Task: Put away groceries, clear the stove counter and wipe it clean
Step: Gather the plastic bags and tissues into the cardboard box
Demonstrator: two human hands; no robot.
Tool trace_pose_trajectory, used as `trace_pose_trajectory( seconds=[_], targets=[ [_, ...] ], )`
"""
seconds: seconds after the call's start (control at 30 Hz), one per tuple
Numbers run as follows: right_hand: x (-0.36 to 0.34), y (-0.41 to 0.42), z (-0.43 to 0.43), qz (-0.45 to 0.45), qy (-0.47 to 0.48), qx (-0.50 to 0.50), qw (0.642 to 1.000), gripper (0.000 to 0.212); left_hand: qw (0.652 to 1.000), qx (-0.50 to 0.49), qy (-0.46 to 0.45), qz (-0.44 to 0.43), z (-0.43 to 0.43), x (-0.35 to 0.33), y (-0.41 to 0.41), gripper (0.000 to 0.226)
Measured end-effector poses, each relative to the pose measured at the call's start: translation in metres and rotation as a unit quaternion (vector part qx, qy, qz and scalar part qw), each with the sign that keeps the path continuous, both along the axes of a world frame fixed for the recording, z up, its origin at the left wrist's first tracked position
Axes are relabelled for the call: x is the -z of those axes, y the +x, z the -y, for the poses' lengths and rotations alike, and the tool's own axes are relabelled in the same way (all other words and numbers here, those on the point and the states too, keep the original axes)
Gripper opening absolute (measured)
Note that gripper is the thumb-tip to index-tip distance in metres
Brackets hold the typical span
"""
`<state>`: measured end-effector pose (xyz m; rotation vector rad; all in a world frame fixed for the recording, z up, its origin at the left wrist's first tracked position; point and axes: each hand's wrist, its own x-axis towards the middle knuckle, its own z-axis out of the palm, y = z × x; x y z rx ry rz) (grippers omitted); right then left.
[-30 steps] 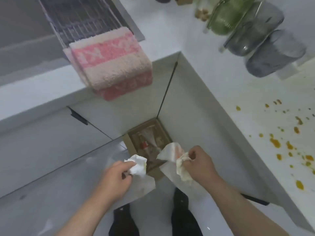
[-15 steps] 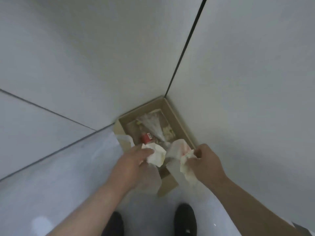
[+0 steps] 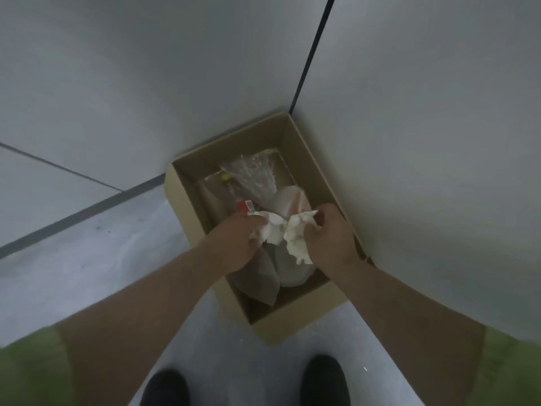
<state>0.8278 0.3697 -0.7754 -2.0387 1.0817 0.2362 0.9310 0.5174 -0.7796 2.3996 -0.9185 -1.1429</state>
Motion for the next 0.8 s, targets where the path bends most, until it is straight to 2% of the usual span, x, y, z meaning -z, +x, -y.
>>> trace_pose_trajectory(
  seconds=[0.07,0.13,0.23,0.37,0.5,0.6,0.7,0.8],
  targets=[
    [0.008,-0.003,0.000,-0.012,0.019,0.006,1.000,0.011,0.999,0.003,-0.013,-0.030,0.002,0.001,0.003,0.043],
    [0.008,-0.007,0.000,-0.025,0.043,0.002,0.999,0.022,0.998,0.017,-0.024,-0.050,0.006,-0.004,0.005,0.043],
    [-0.005,-0.010,0.003,-0.016,0.070,-0.017,0.997,0.030,0.999,0.011,-0.026,-0.028,0.007,-0.019,0.007,0.043],
    [-0.045,-0.012,0.005,0.002,0.088,0.008,0.996,0.026,0.999,-0.019,-0.007,-0.034,0.009,-0.068,0.006,0.034],
    [-0.114,-0.008,0.000,0.048,0.119,0.063,0.990,0.031,0.996,-0.062,-0.004,-0.062,-0.007,-0.133,0.014,0.027],
    [-0.181,-0.009,-0.008,0.056,0.093,0.063,0.992,0.048,0.991,-0.118,-0.040,-0.053,-0.022,-0.195,0.027,0.024],
    [-0.239,-0.007,-0.010,0.036,0.079,0.030,0.996,0.036,0.989,-0.128,-0.066,-0.024,-0.034,-0.260,0.041,0.026],
    [-0.310,-0.010,-0.015,0.046,0.066,0.027,0.996,0.027,0.990,-0.133,-0.045,0.001,-0.048,-0.327,0.049,0.027]
  ],
)
